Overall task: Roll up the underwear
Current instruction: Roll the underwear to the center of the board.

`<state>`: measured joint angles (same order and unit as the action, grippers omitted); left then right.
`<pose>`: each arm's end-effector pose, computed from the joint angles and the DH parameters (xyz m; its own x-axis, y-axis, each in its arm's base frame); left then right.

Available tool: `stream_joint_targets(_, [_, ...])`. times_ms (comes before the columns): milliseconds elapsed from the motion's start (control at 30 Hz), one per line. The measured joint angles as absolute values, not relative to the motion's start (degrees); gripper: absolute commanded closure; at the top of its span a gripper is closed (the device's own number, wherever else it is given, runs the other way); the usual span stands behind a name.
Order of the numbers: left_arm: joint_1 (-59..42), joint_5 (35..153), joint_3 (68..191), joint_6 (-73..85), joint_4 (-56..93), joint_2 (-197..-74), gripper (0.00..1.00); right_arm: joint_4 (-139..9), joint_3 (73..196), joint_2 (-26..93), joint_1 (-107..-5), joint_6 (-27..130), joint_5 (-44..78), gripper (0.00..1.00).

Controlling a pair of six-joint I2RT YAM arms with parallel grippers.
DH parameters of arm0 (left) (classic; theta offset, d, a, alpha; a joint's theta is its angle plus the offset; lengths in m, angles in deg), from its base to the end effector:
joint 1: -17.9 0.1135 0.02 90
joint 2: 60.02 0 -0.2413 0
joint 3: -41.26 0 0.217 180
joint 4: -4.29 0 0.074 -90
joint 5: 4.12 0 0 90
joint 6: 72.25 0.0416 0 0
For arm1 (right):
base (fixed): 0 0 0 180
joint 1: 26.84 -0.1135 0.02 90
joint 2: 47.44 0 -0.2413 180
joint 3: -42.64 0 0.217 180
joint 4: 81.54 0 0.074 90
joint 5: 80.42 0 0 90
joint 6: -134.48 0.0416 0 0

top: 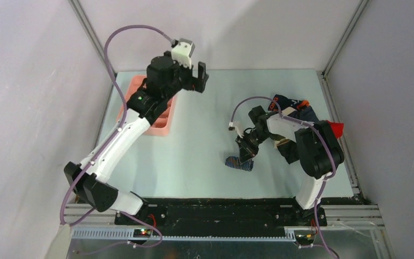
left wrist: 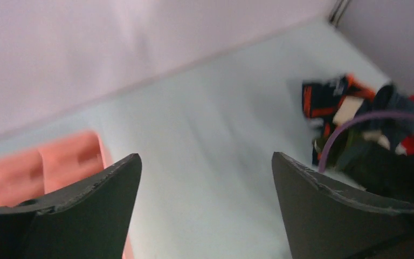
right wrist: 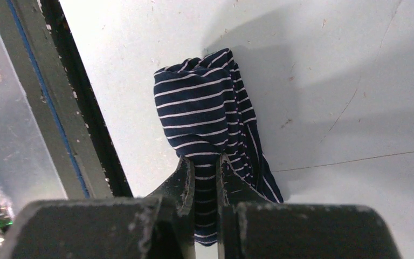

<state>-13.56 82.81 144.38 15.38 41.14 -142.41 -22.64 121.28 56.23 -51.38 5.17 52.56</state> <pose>0.2588 -0.1557 0.3974 -0.2564 0.1084 -0.9605 0.4671 0.8839 -0.0249 0.2472 0.1440 0.1523 -0.4659 -0.7222 -0.5113 -0.8589 0.2301 0.4575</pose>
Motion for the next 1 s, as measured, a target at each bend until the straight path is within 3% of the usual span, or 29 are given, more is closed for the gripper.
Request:
stream_joint_targets(167, [-16.29,87.94,142.7,24.95,32.99,-141.69,0.14,-19.64,124.25,59.71,-51.0,9.8,53.19,1.0])
stream_joint_targets(367, [-31.94,97.08,98.7,50.22,18.35,-131.04,0.24,-18.22,125.5,61.57,-50.57,13.69,53.98,1.0])
stream_joint_targets(467, [-37.17,102.61,88.27,56.95,16.75,-131.85,0.24,-18.0,125.58,61.92,-50.44,14.83,54.24,1.0])
stream_joint_targets(700, [-43.44,102.59,86.24,68.45,-11.11,-144.16,0.21,-15.67,127.24,64.5,-49.91,16.69,55.6,1.0])
stream_joint_targets(1000, [-47.42,97.36,86.09,81.06,-29.41,-159.17,0.34,-14.84,127.57,65.15,-49.82,17.76,56.12,1.0])
